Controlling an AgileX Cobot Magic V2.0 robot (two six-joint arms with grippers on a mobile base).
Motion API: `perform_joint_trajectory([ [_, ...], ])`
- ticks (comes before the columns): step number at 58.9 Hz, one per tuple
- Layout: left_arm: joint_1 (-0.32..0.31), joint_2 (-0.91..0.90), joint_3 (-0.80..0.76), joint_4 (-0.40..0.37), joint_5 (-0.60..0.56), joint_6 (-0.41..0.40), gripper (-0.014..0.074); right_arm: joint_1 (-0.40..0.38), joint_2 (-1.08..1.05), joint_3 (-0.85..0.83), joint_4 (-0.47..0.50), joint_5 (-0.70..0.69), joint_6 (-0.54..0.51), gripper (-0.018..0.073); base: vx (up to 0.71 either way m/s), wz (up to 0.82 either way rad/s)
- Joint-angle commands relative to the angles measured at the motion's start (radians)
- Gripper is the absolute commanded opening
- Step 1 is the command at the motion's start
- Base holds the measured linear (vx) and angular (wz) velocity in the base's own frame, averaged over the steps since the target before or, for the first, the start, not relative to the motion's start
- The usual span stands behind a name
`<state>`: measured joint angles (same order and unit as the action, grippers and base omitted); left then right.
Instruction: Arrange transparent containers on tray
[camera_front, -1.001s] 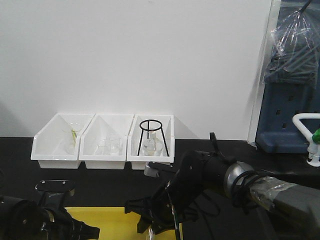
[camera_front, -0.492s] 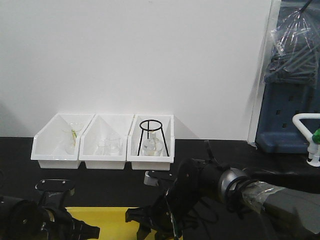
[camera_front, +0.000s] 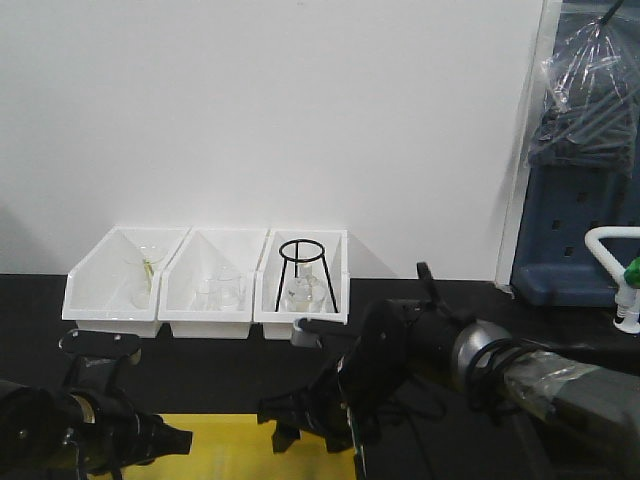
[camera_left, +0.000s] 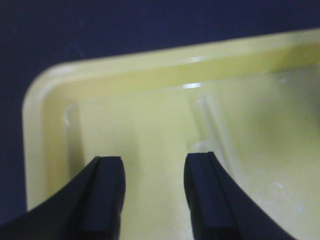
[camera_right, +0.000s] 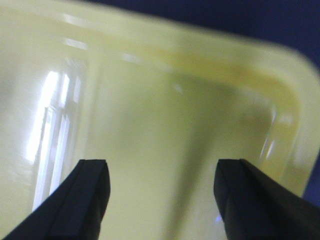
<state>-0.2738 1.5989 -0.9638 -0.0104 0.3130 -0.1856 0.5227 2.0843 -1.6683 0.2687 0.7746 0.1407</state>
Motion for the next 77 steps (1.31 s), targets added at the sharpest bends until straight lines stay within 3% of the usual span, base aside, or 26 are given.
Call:
perform_joint_trajectory([
  [1,-0.003,-0.103,-0.032,0.034,-0.097,-0.002,0.0409,-0.003,-0.132,-0.033,-0.035,-0.113,-0.021,0.0515,0.00,0.00],
  [18,-0.003,-0.305,0.010,0.057,-0.299,-0.001,0.0314,-0.003,-0.315,-0.017,-0.160,-0.225,-0.037,0.0485,0.00,0.00],
  [35,-0.003,-0.522,0.209,0.054,-0.567,-0.001,0.0144,-0.003,-0.470,0.186,-0.194,-0.411,-0.036,0.0434,0.00,0.00],
  [77,-0.003,-0.566,0.221,0.054,-0.568,-0.002,0.0117,-0.003,-0.476,0.193,-0.194,-0.390,-0.036,0.0351,0.00,0.00],
])
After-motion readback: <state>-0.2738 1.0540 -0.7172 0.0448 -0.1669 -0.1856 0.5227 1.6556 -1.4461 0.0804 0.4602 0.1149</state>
